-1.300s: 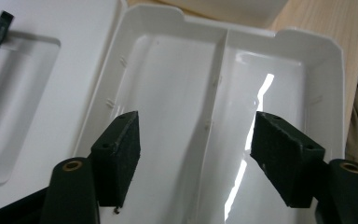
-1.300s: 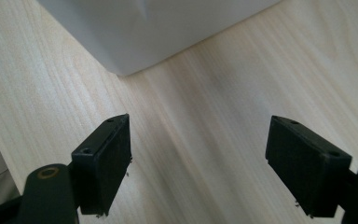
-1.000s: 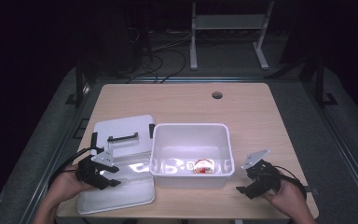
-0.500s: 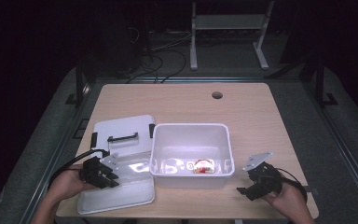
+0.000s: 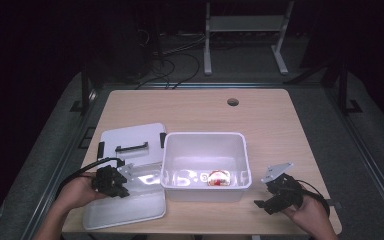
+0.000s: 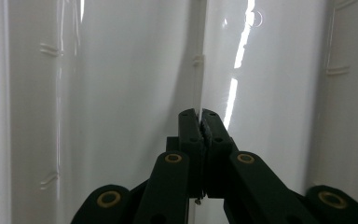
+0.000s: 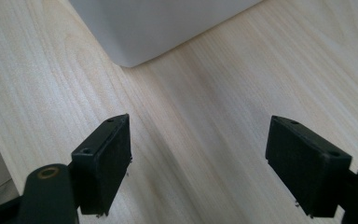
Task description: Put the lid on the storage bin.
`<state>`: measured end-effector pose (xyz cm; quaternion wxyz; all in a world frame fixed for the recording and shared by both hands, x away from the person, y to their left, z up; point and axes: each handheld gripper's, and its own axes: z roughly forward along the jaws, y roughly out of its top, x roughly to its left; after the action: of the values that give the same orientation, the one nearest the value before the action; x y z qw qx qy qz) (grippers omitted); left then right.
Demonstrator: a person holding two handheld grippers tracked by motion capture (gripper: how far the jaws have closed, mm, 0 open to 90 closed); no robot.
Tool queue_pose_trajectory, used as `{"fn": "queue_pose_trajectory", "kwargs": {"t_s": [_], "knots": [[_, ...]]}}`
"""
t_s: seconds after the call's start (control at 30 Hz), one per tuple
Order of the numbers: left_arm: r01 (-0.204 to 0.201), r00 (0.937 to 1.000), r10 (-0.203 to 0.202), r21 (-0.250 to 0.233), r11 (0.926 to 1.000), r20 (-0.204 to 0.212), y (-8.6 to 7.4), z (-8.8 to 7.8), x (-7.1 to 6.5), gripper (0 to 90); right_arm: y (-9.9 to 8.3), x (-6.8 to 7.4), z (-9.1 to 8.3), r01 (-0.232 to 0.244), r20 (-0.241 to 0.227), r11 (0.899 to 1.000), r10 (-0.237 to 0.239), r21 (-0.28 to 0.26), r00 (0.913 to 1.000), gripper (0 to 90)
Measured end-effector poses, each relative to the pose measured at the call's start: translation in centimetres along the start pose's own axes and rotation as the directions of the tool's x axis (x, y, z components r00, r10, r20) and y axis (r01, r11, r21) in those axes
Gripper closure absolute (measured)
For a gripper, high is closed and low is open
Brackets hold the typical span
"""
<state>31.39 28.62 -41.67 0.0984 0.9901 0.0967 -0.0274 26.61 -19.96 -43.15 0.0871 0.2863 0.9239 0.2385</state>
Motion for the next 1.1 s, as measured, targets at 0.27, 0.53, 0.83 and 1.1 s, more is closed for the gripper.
{"fn": "queue_pose_trajectory", "kwargs": {"t_s": [0.27, 0.53, 0.83, 1.1], "knots": [[0.015, 0.9999, -0.015, -0.002, 0.9999, 0.003, -0.6, -1.2, -0.2, 89.1, -0.1, 0.0, 0.0, -0.006, 0.001, 1.000, 0.006, -0.005, 1.0000, 21.7], [0.026, 0.9995, -0.026, -0.012, 0.9996, -0.020, -1.8, -5.0, -0.1, 89.1, -0.3, -0.1, 0.1, -0.015, 0.000, 1.000, 0.015, -0.008, 0.9999, 21.7], [0.026, 0.9986, -0.027, -0.032, 0.9991, -0.044, -1.9, -9.9, 1.1, 89.1, -0.4, -0.1, 0.1, -0.023, 0.002, 1.000, 0.023, -0.008, 0.9997, 21.7], [0.009, 0.9958, -0.015, -0.069, 0.9976, -0.090, 0.1, -13.9, 2.0, 89.1, -0.4, -0.1, 0.2, -0.026, 0.004, 1.000, 0.026, -0.004, 0.9996, 21.7]]}}
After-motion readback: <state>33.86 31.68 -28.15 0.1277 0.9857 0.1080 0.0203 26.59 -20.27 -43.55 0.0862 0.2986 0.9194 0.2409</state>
